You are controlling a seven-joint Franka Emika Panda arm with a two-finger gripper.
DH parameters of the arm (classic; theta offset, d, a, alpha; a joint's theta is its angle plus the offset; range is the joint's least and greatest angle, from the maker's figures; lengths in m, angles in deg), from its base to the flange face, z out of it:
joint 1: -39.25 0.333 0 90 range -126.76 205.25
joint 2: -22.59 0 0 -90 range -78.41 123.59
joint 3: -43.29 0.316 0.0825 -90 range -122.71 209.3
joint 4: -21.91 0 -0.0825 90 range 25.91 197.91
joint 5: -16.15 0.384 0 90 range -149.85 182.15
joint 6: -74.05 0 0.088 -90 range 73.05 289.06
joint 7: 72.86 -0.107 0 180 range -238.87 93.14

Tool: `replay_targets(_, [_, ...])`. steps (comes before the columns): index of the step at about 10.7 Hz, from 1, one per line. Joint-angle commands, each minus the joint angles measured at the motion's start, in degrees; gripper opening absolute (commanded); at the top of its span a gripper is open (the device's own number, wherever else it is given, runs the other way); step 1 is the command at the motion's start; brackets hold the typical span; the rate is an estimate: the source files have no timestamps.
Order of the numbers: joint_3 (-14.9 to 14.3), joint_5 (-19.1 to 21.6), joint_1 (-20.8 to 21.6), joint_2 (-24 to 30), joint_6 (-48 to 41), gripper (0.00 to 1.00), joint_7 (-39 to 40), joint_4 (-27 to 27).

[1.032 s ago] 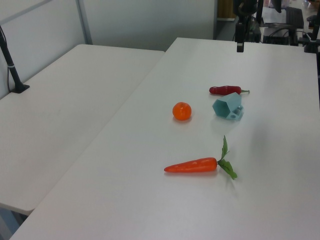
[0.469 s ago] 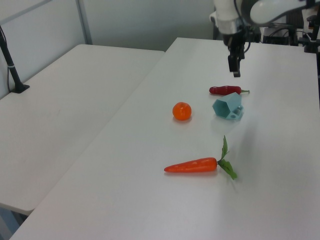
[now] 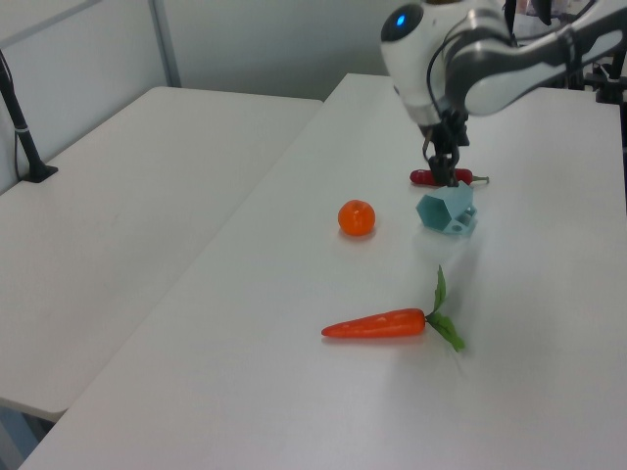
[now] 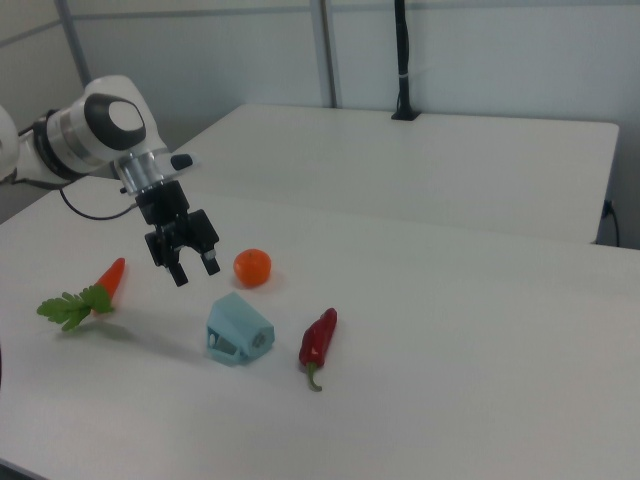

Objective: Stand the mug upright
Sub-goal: 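Move the gripper down to the light blue mug and grasp its rim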

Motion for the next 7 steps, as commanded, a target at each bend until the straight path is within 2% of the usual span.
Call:
replay_targets(1, [-0.37, -5.18, 2.41, -6.57, -1.18, 1.0, -11.48, -2.68])
replay_targets(2, [-0.37, -7.2, 2.41, -7.97, -0.75, 1.0, -16.31, -2.68])
replay_targets(4, [-0.46, -13.6, 3.55, -11.14, -0.74, 0.93, -23.19, -2.68])
replay_targets(6, [-0.81, -15.21, 3.47, -11.77, -1.45, 0.79, -23.3, -2.24])
replay_targets(7, [-0.81, -16.78, 3.56, -12.29, -1.53, 0.68, -23.3, -1.89])
